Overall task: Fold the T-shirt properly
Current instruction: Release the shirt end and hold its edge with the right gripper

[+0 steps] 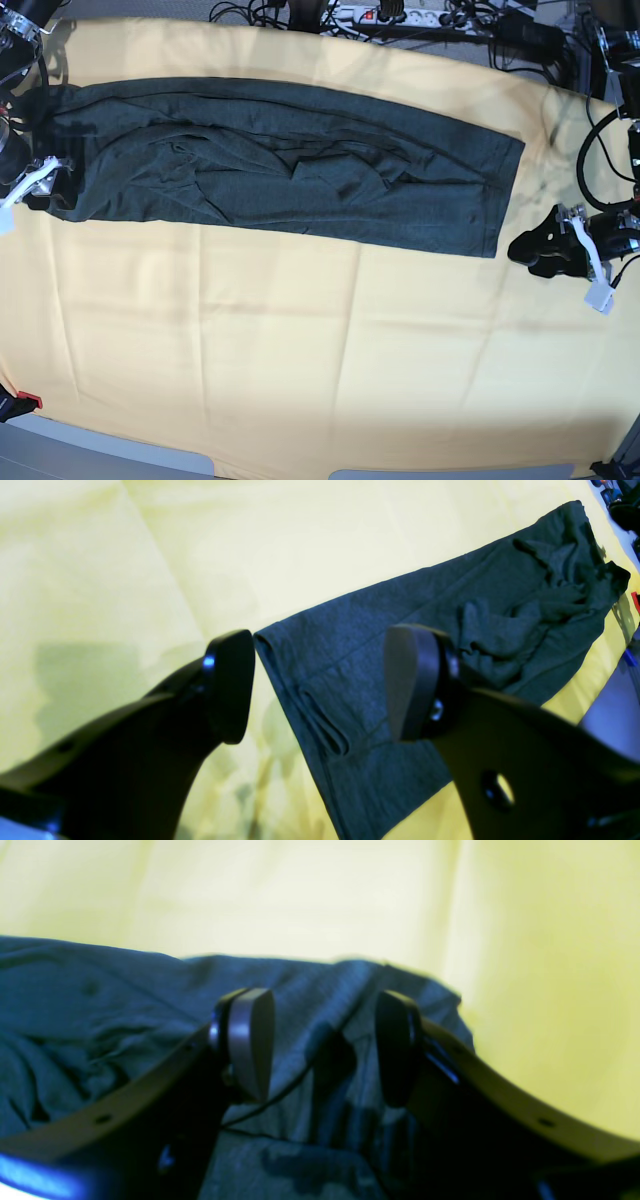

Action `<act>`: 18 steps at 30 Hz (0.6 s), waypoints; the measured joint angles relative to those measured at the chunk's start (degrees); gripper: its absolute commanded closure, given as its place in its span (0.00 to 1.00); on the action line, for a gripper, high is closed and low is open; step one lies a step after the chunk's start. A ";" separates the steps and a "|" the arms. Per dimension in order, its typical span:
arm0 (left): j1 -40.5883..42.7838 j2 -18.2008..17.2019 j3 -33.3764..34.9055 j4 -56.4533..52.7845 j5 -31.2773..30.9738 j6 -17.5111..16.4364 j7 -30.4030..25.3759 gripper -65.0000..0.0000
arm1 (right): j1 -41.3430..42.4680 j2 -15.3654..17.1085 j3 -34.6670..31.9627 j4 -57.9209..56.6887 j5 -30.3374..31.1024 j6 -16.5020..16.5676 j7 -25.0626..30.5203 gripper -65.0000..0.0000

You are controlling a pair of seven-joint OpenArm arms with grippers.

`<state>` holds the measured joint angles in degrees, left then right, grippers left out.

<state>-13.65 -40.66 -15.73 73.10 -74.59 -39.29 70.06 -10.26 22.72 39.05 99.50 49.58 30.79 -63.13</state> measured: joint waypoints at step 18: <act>0.00 0.68 0.00 -0.02 -0.04 0.00 0.02 0.36 | 0.13 -2.25 -0.04 -8.55 -1.60 -1.68 6.86 0.52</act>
<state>-13.65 -39.99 -15.73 73.08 -74.63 -39.29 70.08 -10.13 20.47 39.00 90.96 47.99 29.10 -56.27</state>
